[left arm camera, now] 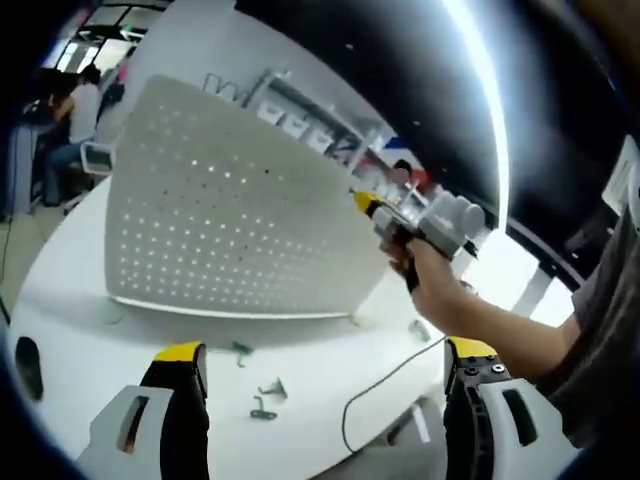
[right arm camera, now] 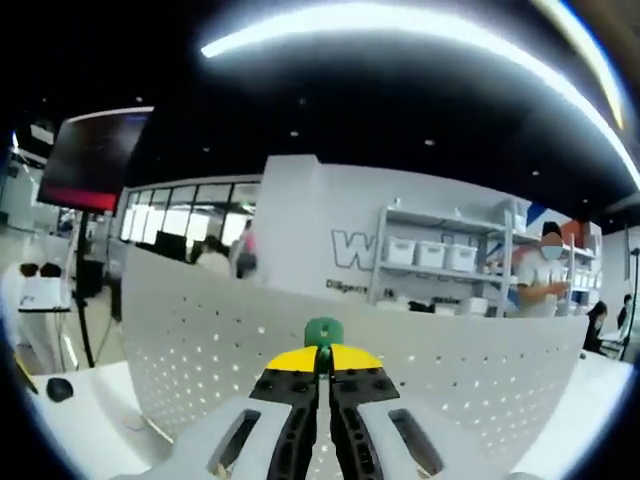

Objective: Insert the hook assembly into the mounting plate slot until the hook locks in place.

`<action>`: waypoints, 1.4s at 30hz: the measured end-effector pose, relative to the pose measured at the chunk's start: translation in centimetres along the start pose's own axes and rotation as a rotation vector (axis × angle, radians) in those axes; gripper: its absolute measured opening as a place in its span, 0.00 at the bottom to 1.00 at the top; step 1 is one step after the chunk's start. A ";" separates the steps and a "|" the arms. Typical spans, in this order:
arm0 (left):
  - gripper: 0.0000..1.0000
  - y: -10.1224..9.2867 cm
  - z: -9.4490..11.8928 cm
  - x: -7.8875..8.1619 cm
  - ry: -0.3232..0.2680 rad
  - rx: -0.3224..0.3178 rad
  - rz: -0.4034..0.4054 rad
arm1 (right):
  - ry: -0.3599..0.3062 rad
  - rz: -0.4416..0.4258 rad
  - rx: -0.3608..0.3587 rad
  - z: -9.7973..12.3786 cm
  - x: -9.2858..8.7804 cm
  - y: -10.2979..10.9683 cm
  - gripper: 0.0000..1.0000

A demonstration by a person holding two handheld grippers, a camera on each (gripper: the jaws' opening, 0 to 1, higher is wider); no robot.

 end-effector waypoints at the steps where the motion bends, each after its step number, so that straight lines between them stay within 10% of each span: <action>1: 1.00 0.0 0.0 0.0 0.000 0.000 0.001 | -0.005 -0.004 -0.011 0.0 0.0 -0.2 0.00; 42: 0.99 2.6 0.1 -0.2 -0.003 0.042 0.072 | -0.021 -0.038 -0.077 -2.8 -2.7 -1.3 0.00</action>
Point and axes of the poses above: the point that each gripper's makers call its tool centre point, and the gripper's own axes: z roughly backward along the fingers, y roughly to its left, x roughly out of its top, the point moved 3 cm from there along z, roughly backward along the fingers, and after that the axes turned 13 degrees about y, right-handed, at the moved point
